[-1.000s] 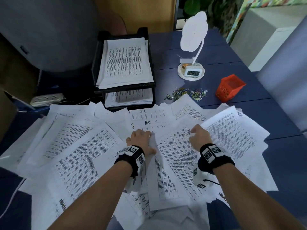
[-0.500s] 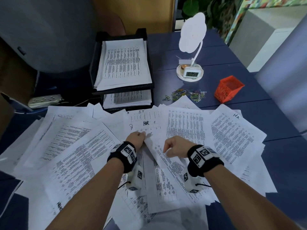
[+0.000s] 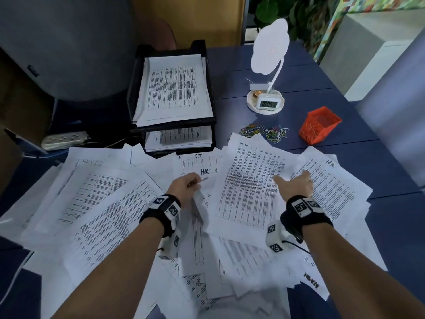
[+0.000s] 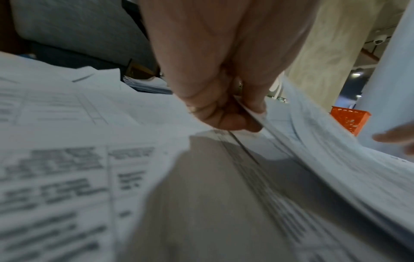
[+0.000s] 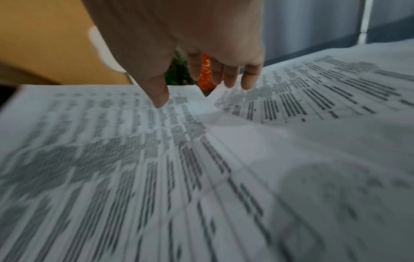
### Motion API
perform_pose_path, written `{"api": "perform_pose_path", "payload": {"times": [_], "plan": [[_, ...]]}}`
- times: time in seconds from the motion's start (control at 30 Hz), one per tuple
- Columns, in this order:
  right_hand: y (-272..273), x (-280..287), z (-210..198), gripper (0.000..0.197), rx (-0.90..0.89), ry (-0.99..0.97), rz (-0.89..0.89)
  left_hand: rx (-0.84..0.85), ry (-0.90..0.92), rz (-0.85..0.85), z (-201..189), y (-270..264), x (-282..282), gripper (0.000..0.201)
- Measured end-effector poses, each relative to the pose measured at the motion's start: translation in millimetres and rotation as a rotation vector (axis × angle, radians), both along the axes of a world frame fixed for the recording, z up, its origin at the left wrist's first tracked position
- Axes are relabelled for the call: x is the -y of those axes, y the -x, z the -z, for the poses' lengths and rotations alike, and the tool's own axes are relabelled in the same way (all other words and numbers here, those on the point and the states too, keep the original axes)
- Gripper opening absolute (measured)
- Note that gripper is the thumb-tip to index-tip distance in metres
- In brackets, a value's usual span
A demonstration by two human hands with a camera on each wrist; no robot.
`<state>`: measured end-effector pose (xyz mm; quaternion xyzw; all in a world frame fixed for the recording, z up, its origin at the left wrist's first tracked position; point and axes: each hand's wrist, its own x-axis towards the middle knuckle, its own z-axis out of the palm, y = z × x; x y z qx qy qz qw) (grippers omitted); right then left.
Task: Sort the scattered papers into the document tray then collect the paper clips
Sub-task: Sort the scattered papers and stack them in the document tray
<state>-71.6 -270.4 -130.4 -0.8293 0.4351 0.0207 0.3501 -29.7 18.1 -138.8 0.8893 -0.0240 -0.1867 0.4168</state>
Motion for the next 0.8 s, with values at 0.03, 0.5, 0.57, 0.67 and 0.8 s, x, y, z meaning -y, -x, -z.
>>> {"api": "perform_pose_path", "payload": {"times": [0.03,0.5,0.57,0.67,0.8], "plan": [[-1,3,1,0.091,0.037,-0.082,0.038,-0.013,0.03,-0.013,-1,-3,-5,0.022],[-10,-25,15,0.022,0.069,-0.219,-0.464,-0.154,0.186,-0.393,0,-9,-34,0.018],[-10,-34,19,0.019,0.081,-0.249,-0.479,-0.257,0.324,-0.558,-1,-1,-29,0.038],[-11,-45,23,0.013,0.134,-0.332,-0.431,-0.286,0.318,-0.61,1,10,-20,0.061],[-17,-53,26,0.027,0.114,-0.359,-0.411,-0.186,0.196,-0.504,7,20,-18,0.039]]}}
